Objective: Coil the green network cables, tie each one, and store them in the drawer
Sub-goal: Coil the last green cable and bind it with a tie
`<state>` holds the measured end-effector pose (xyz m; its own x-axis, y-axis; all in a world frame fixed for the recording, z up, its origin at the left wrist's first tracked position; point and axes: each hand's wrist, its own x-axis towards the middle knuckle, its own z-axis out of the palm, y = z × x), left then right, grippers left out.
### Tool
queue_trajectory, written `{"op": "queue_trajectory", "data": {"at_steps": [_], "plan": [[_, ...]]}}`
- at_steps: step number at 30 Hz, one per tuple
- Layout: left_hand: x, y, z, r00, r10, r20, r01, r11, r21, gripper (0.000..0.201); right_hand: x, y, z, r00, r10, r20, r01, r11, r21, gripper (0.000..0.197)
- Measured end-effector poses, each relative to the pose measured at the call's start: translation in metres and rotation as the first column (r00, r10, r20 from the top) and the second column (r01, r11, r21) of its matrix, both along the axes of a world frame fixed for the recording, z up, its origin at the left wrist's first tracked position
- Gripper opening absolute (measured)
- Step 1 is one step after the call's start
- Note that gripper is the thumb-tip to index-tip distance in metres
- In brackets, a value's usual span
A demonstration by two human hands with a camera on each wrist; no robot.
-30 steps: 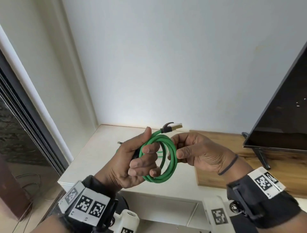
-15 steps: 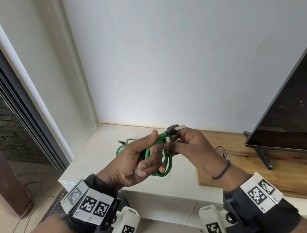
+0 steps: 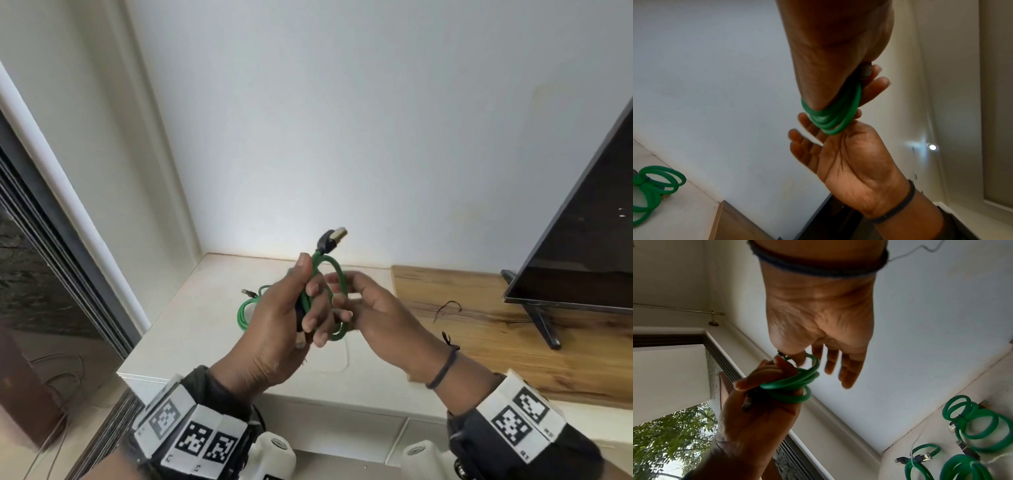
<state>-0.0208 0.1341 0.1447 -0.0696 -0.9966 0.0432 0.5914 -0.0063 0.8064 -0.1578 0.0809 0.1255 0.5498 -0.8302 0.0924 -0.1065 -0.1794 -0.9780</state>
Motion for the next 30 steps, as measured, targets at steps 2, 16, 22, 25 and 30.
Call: {"op": "queue_trajectory", "data": {"at_steps": [2, 16, 22, 25, 30], "plan": [[0.003, 0.000, 0.003, 1.000, 0.017, -0.006, -0.017, 1.000, 0.016, 0.042, -0.002, 0.002, 0.003, 0.992, 0.108, 0.059, -0.117, 0.975, 0.191, 0.034], [-0.004, -0.002, -0.019, 0.938, -0.152, 0.311, 0.149, 0.988, 0.033, 0.046, 0.009, 0.001, 0.014, 0.975, 0.053, -0.217, -0.030, 0.994, 0.108, 0.037], [0.012, -0.004, -0.021, 0.922, -0.191, 0.338, 0.164, 0.981, 0.107, 0.047, -0.037, -0.022, 0.028, 0.981, 0.055, -0.186, -0.063, 0.997, -0.041, 0.080], [0.012, -0.006, -0.025, 0.889, -0.322, 0.325, 0.286, 0.946, 0.155, 0.044, -0.046, -0.020, 0.036, 0.933, 0.204, -0.296, -0.266, 0.946, -0.188, 0.078], [-0.007, -0.008, -0.025, 0.778, -0.565, 0.274, 0.542, 0.825, 0.160, 0.055, -0.017, -0.005, -0.001, 0.988, 0.151, -0.019, -0.151, 0.959, -0.241, 0.063]]}}
